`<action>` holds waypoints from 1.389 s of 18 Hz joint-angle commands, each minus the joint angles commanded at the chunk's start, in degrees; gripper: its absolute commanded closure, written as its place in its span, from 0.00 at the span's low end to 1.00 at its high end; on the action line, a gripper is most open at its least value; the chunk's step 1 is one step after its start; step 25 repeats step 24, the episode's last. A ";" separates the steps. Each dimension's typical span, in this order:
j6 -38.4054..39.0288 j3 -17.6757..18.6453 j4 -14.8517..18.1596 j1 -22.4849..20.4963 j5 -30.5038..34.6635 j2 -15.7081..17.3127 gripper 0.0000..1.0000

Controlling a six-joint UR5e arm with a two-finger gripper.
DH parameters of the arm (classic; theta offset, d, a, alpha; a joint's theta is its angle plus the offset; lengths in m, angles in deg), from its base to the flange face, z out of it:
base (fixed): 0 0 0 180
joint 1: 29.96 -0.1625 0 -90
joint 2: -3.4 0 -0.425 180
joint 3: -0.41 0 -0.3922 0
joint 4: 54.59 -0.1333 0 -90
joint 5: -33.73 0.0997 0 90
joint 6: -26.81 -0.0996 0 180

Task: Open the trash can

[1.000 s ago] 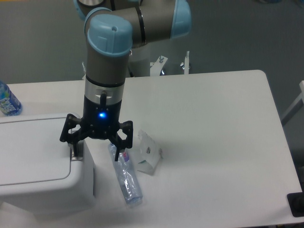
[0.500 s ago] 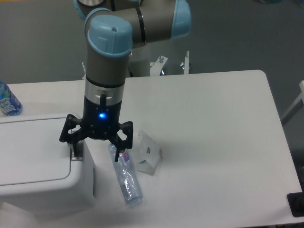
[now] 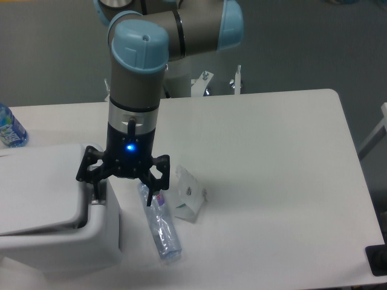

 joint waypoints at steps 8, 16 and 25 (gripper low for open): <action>0.70 -4.82 0.35 -5.35 -0.44 1.14 0.00; -3.94 -5.36 0.35 -16.60 0.00 4.74 0.00; -34.33 1.41 6.32 -21.88 16.78 7.29 0.00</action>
